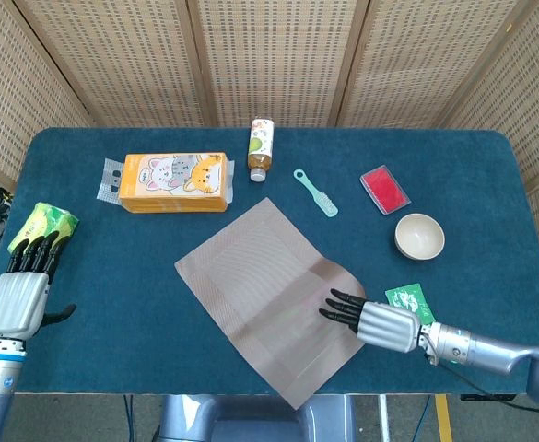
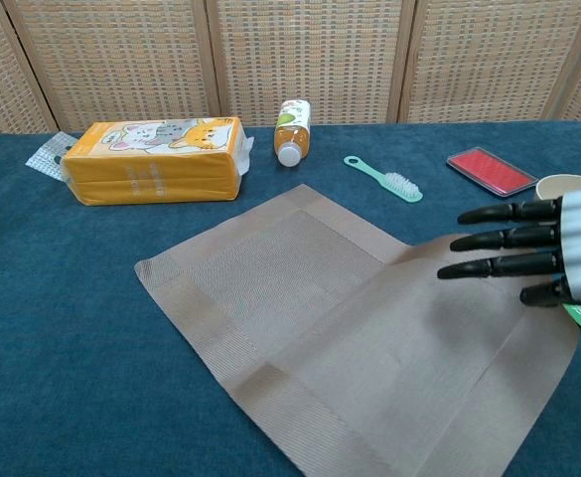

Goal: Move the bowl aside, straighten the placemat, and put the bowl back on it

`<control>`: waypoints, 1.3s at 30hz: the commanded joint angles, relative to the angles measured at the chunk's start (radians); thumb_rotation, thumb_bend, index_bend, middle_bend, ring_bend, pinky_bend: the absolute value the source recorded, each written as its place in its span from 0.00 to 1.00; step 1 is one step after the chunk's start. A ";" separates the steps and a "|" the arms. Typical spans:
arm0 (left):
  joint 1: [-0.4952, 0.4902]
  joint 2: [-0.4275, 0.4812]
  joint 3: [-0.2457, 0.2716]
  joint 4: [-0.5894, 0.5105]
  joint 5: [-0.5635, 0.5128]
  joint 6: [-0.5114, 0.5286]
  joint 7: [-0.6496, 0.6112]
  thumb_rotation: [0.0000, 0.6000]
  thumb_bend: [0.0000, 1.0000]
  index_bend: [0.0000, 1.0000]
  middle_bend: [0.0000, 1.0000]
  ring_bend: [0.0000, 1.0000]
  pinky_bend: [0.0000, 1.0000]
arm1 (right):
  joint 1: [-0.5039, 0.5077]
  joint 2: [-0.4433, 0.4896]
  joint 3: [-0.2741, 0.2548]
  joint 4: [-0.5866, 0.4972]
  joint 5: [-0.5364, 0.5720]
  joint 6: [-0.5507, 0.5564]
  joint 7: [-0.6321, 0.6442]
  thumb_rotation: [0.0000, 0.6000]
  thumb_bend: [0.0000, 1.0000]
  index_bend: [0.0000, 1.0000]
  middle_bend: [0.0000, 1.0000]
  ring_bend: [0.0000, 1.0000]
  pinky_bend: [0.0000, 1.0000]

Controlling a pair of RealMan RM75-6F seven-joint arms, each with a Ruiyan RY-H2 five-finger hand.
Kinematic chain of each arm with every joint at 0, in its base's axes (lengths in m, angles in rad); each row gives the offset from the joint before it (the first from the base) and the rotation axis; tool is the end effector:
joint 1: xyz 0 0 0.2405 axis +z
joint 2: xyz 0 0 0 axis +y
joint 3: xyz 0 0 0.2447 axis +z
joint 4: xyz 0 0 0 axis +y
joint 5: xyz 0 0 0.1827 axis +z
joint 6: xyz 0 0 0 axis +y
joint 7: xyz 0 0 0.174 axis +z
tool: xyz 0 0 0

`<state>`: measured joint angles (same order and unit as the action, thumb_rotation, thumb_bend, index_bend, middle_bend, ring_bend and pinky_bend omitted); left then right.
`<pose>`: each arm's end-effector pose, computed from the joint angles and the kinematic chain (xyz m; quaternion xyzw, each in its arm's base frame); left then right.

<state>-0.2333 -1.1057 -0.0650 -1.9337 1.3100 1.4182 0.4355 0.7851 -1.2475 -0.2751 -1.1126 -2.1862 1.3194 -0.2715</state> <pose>-0.2300 0.2392 0.1568 -0.6306 -0.3701 -0.3390 0.5920 -0.1877 -0.2805 0.0626 0.9170 0.1943 0.2552 0.2370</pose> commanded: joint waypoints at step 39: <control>-0.281 -0.201 -0.004 0.482 0.282 -0.320 -0.399 1.00 0.00 0.02 0.00 0.00 0.00 | -0.403 0.126 0.322 -0.453 0.669 0.167 0.102 1.00 0.00 0.00 0.00 0.00 0.00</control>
<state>-0.4354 -1.2382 -0.0772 -1.5686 1.4954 1.1578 0.1353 0.4415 -1.1470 0.0682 -1.5113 -1.5505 1.4421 -0.2156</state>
